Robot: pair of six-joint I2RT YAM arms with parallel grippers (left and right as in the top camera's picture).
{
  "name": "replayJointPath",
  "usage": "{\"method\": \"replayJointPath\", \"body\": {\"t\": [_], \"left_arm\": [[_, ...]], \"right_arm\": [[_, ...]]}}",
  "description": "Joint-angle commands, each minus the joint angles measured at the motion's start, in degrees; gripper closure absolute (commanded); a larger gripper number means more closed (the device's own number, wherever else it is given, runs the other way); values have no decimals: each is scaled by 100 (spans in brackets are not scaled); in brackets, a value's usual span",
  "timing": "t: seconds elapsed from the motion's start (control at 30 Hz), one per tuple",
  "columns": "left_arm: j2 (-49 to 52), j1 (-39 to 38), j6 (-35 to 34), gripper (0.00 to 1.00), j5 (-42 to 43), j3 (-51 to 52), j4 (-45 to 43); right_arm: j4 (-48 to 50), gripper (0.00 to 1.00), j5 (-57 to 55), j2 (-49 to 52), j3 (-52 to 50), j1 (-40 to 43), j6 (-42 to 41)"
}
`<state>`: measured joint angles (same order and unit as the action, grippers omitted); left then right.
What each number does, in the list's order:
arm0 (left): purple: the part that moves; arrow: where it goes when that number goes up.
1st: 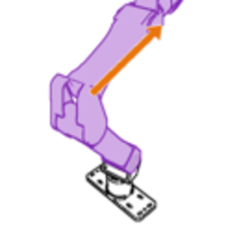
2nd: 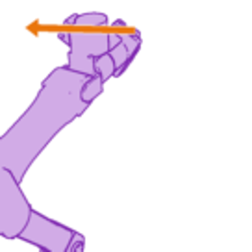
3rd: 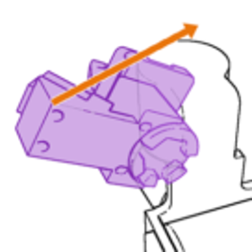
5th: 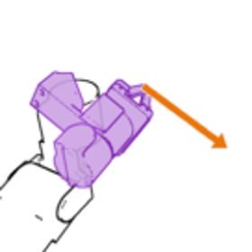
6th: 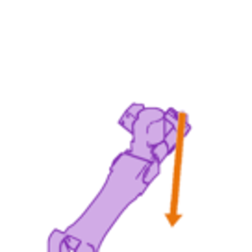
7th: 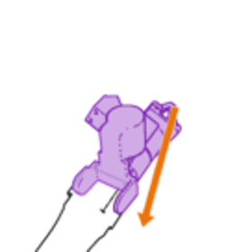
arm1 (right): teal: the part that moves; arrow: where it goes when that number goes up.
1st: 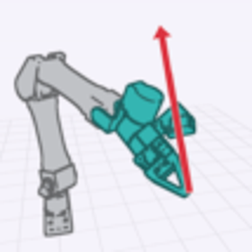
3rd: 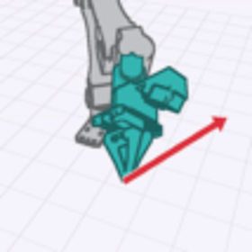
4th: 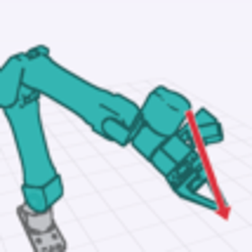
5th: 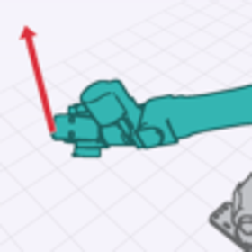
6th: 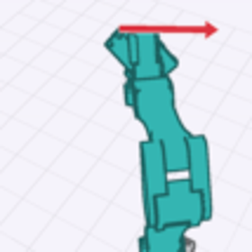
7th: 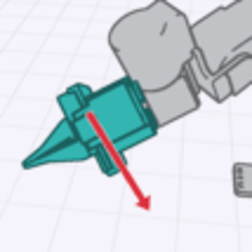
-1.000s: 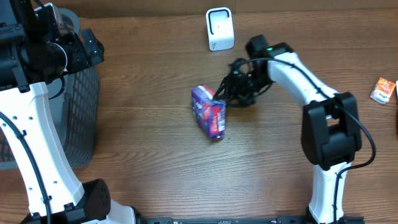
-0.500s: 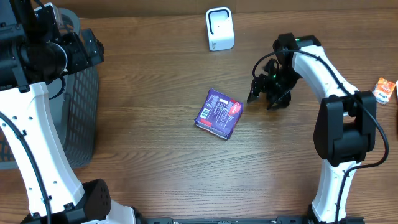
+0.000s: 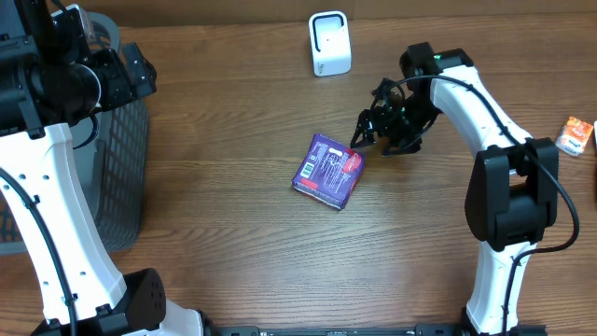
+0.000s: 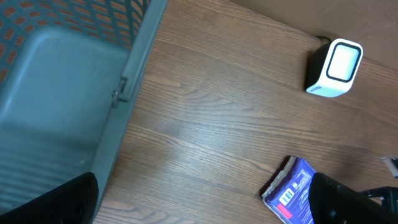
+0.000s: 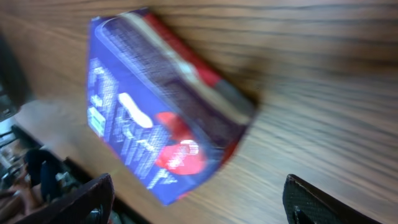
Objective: Scan the item barcode
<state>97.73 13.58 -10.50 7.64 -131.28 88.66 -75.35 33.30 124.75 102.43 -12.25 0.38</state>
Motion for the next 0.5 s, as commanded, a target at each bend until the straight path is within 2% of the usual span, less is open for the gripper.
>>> {"method": "replayJointPath", "body": {"t": [0.0, 0.2, 0.33, 0.47], "left_arm": [[-24, -11, 24, 0, -39, -76, -20], [-24, -11, 24, 0, -39, -76, -20], [-24, -11, 24, 0, -39, -76, -22], [-24, -11, 22, 0, -39, -76, -22]], "right_arm": [[17, 13, 393, -162, 42, -240, 68], [-236, 13, -468, -162, -15, -619, -385], [-507, 18, -822, -195, -13, -713, -782], [-468, 14, -1364, -461, -13, -922, -796]]}}
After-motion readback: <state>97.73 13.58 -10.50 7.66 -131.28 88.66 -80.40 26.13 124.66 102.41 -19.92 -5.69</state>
